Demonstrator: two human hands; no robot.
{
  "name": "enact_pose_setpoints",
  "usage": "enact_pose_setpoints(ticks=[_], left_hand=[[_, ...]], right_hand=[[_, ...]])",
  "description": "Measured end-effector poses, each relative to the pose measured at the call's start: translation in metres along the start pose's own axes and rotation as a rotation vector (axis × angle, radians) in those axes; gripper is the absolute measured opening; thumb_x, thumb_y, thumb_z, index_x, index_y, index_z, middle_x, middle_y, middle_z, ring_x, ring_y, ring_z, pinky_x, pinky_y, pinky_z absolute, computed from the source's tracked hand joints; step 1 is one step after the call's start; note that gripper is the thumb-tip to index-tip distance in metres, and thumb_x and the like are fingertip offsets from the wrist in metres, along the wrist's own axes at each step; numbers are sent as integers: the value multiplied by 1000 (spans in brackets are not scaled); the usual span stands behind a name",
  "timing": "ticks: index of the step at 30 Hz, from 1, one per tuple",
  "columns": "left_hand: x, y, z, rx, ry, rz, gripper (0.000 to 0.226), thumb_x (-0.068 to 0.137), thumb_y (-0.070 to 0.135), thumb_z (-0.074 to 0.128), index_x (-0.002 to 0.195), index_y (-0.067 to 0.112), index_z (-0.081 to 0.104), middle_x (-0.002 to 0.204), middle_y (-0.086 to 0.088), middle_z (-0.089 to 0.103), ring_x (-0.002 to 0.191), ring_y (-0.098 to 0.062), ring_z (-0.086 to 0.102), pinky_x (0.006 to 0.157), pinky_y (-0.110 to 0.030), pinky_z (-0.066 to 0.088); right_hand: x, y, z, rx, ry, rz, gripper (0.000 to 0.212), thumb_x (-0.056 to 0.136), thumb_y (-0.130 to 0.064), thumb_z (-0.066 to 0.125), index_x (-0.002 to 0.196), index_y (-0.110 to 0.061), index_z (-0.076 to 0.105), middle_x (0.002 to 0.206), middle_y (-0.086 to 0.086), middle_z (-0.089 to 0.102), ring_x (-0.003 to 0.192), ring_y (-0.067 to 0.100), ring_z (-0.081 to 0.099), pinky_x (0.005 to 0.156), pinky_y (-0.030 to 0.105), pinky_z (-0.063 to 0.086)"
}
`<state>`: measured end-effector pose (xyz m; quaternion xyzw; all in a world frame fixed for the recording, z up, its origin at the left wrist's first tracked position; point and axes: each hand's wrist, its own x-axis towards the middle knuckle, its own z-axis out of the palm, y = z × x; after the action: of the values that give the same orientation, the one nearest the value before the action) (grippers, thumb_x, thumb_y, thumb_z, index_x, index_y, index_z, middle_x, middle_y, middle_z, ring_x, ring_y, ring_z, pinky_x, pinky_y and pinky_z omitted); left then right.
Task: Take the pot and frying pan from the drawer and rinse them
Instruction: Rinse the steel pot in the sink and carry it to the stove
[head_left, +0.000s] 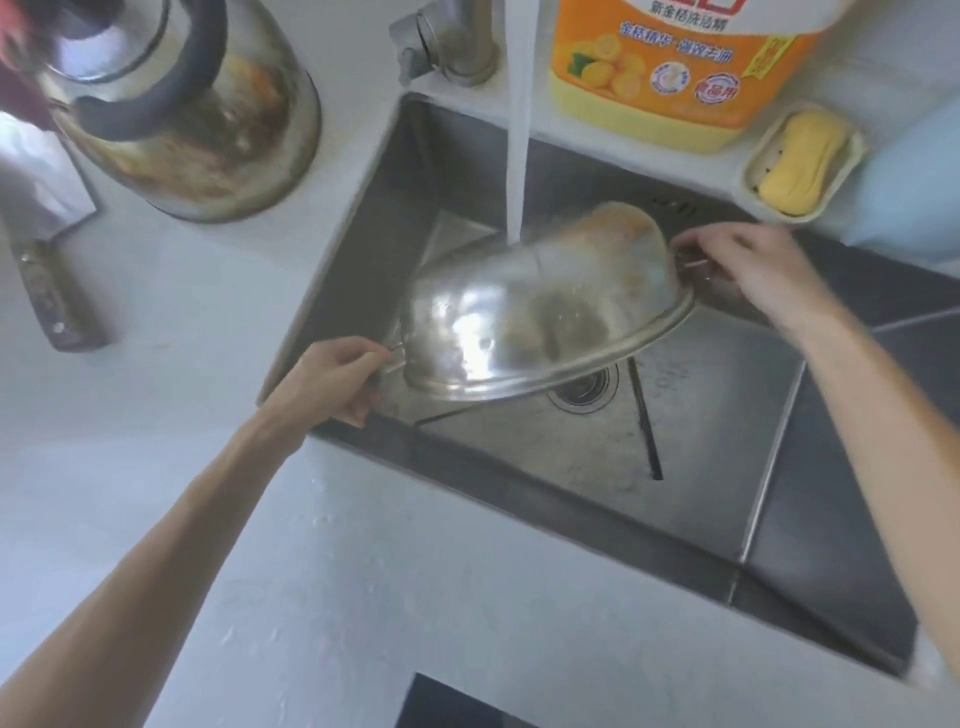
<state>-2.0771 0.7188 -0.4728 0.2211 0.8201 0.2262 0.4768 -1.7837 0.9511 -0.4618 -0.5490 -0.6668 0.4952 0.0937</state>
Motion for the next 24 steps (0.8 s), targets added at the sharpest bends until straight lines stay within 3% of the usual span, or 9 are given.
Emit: enact_pose_setpoints(ticks=[4, 7, 9, 11, 15, 17, 19, 22, 24], left_hand=[[8, -9, 15, 19, -147, -18, 10, 94, 15, 49, 104, 15, 54, 83, -11, 60, 47, -9, 59, 57, -28, 58], [8, -3, 16, -68, -34, 147, 11, 94, 16, 51, 105, 14, 50, 95, -16, 60, 62, -12, 62, 58, -18, 56], [7, -2, 9, -83, 96, 257, 9, 94, 18, 49, 97, 27, 51, 94, -12, 64, 72, -17, 66, 69, -24, 57], [4, 1, 0, -29, 217, 351, 25, 92, 20, 44, 90, 45, 48, 89, -5, 66, 83, -25, 67, 84, -43, 55], [-27, 31, -22, 186, 377, 581, 38, 92, 16, 46, 90, 54, 44, 77, 0, 63, 73, -23, 61, 73, -22, 44], [-51, 53, -30, 225, 372, 715, 37, 90, 16, 50, 94, 53, 48, 74, 10, 60, 68, -17, 57, 69, -19, 43], [-65, 71, -34, 197, 321, 743, 37, 86, 19, 52, 100, 52, 55, 71, 20, 58, 64, -16, 56, 68, -20, 46], [-56, 90, -37, 144, 213, 611, 44, 82, 21, 51, 111, 53, 57, 58, 17, 60, 52, -14, 54, 59, -23, 50], [-36, 86, -38, 73, 177, 431, 44, 84, 14, 52, 119, 40, 58, 49, 10, 61, 46, -10, 52, 50, -19, 51]], right_hand=[[-8, -28, -12, -41, 115, -264, 24, 88, -22, 51, 97, -39, 67, 90, -25, 68, 83, -2, 57, 81, 19, 41], [-18, -35, -16, -28, 176, -414, 25, 90, -21, 53, 104, -40, 63, 97, -42, 61, 102, -11, 56, 90, 11, 40], [-21, -32, -15, -16, 185, -464, 28, 91, -19, 55, 103, -43, 61, 96, -42, 61, 97, -13, 56, 87, 9, 40], [-20, -18, -12, 24, 170, -419, 35, 90, -15, 57, 95, -48, 64, 93, -36, 64, 91, -11, 58, 86, 13, 43], [-15, 19, 10, 110, 157, -159, 32, 85, -8, 60, 88, -39, 65, 89, -8, 68, 82, 8, 57, 78, 33, 45], [-15, 29, 32, 181, 98, -39, 32, 84, 4, 56, 106, -17, 65, 94, 19, 64, 74, 10, 56, 67, 25, 47], [-19, 36, 54, 163, -41, 80, 34, 84, 13, 52, 116, 3, 57, 104, 19, 62, 81, 8, 61, 59, 14, 50], [-21, 52, 76, -3, -320, 211, 24, 86, 5, 53, 108, 12, 57, 115, 32, 60, 104, 48, 57, 79, 47, 53], [-20, 70, 76, -91, -391, 258, 22, 85, -1, 56, 105, 6, 60, 111, 37, 58, 95, 51, 58, 81, 62, 48]])
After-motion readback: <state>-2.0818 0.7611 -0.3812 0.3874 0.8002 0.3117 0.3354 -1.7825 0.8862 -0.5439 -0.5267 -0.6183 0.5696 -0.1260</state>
